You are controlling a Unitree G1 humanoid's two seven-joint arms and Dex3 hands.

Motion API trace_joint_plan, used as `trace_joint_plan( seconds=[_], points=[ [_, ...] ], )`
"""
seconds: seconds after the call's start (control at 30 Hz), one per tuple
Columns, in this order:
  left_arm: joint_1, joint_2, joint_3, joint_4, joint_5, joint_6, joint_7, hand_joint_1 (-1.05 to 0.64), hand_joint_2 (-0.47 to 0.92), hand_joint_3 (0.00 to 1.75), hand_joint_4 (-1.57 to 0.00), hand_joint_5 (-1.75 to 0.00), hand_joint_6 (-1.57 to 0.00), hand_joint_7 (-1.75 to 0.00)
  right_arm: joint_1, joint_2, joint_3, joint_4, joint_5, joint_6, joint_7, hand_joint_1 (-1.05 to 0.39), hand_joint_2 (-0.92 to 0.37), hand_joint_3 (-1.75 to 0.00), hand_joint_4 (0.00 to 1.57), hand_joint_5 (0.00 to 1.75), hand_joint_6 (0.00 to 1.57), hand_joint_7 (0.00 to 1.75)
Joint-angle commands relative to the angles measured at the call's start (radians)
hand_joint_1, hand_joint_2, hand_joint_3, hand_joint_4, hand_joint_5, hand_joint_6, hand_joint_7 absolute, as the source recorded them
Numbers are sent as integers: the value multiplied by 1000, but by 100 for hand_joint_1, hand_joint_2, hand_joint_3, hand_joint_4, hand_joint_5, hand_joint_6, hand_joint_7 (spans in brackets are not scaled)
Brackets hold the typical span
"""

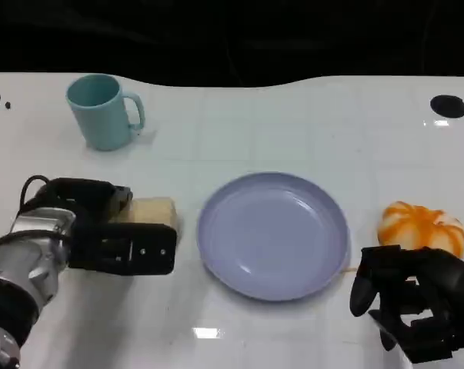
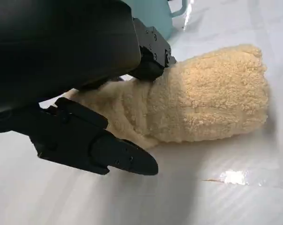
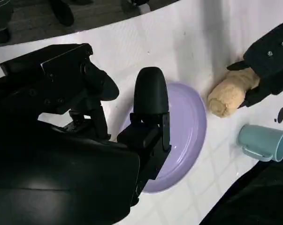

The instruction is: Grasp the towel on the left side of the plate with the left hand and place it into the plate.

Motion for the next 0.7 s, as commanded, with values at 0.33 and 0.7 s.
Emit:
trace_joint_plan(
  seconds=[0.33,0.7],
  points=[
    [56,-14,33,126,-50,-143,521,-22,92,27,-81,-175,-52,-172,7,-9,-8,-3,4,-14,0,9,-67,-98,65,171,64,146],
    [93,7,94,-31,-117,-131,461,-21,89,30,-82,-175,-54,-175,13,-14,-12,-10,4,-9,1,8,-67,-98,66,171,65,145]
  ],
)
